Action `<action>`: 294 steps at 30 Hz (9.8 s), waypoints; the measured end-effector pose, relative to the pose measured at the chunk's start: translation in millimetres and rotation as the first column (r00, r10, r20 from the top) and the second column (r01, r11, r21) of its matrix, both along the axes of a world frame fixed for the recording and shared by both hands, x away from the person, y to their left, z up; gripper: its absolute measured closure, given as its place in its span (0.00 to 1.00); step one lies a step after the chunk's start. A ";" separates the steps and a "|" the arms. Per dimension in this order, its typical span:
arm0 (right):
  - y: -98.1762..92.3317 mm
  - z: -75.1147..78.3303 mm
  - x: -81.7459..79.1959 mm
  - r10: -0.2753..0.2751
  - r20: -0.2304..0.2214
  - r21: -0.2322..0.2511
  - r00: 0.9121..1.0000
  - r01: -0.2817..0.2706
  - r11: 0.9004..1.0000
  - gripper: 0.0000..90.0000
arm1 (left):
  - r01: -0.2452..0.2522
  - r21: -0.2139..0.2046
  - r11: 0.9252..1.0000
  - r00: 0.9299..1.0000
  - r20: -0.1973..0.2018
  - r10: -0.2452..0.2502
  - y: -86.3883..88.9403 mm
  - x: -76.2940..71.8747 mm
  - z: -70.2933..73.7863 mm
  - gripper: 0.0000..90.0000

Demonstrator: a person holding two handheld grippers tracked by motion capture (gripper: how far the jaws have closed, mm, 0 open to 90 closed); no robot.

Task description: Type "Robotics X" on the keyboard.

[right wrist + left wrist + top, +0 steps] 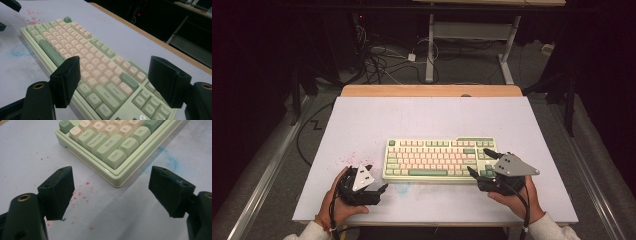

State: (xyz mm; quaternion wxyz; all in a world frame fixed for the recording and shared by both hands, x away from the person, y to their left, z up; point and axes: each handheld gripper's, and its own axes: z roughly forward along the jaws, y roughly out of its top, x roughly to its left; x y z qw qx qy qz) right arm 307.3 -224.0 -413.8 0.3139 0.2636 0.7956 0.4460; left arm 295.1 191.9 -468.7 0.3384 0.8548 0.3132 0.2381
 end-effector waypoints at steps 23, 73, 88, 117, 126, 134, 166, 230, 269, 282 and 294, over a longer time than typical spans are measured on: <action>-33.7 -24.3 -34.2 -0.065 -0.035 -0.067 0.997 0.063 0.996 0.29 | 0.097 -0.037 0.995 0.994 -0.052 -0.099 -33.0 14.3 27.6 0.93; -28.5 -37.1 -28.0 -0.039 -0.075 -0.121 0.996 0.030 0.992 0.29 | 0.152 0.129 0.980 0.979 -0.154 -0.132 -132.7 101.3 21.7 0.97; -30.4 -36.8 -27.4 -0.043 -0.077 -0.123 0.996 0.033 0.992 0.28 | 0.163 0.077 0.984 0.983 -0.103 -0.155 -124.9 94.3 35.6 0.94; -33.9 -34.2 -23.4 -0.071 -0.087 -0.103 0.994 0.062 0.993 0.30 | 0.117 0.043 0.992 0.986 0.118 -0.122 -78.1 44.6 37.3 0.22; -28.8 -34.0 -20.2 -0.068 -0.094 -0.110 0.993 0.058 0.992 0.32 | 0.093 0.019 0.996 0.987 0.133 -0.094 -52.1 27.4 28.1 0.20; -22.3 -28.9 -11.3 -0.054 -0.101 -0.092 0.993 0.045 0.995 0.45 | 0.073 0.033 0.997 0.990 0.119 -0.077 -36.8 12.9 16.6 0.20; 72.3 -24.1 69.7 0.087 -0.238 -0.145 0.967 -0.124 0.982 1.00 | 0.045 0.036 0.998 0.998 0.046 -0.047 -13.6 -2.3 -3.2 0.20; 63.7 5.5 59.6 0.061 -0.057 -0.017 0.996 -0.062 0.998 0.38 | 0.034 0.074 0.997 0.999 0.009 -0.034 -10.7 -4.0 -7.2 0.20; -8.9 -1.1 3.4 -0.053 0.020 -0.062 0.998 0.054 0.997 0.31 | 0.056 -0.086 0.995 0.998 -0.013 -0.058 -9.8 -4.4 14.8 0.82; -33.8 -19.1 -20.1 -0.101 -0.034 -0.055 0.994 0.099 0.994 0.30 | 0.122 -0.051 0.991 0.989 -0.074 -0.126 -35.7 16.8 25.4 0.97; -41.1 -22.4 -30.1 -0.118 -0.025 -0.045 0.993 0.116 0.992 0.30 | 0.173 -0.015 0.985 0.980 -0.101 -0.173 -69.6 37.6 31.9 0.97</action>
